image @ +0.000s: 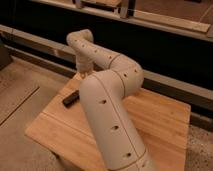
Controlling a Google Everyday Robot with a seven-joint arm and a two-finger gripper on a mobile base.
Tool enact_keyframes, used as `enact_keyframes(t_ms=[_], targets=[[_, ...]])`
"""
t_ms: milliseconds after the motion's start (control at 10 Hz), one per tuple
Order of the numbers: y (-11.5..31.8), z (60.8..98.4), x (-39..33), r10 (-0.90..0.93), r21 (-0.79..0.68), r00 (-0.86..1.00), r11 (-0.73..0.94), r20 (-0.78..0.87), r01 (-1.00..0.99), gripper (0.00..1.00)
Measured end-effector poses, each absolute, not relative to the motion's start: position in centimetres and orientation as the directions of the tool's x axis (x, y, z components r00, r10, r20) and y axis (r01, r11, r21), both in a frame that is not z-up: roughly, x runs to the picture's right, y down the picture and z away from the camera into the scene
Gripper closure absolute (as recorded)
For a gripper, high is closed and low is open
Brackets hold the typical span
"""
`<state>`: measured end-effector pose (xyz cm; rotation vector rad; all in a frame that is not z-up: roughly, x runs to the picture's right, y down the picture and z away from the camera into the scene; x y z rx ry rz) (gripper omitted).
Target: Drag the ceramic bowl in a circle
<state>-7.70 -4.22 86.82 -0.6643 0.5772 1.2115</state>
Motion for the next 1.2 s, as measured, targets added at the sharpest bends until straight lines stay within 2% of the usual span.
enact_keyframes(t_ms=[200, 500, 800, 1200], targets=[[-3.8, 86.9, -4.3, 0.653, -0.092, 0.189, 0.181, -0.734, -0.979, 1.0], [-5.3, 88.0, -2.1, 0.674, -0.021, 0.117, 0.148, -0.729, -0.989, 1.0], [-6.6, 89.2, -3.1, 0.684, -0.013, 0.115, 0.152, -0.72, -0.988, 1.0], [-7.5, 90.6, -7.7, 0.685, -0.074, 0.184, 0.188, -0.705, -0.979, 1.0]])
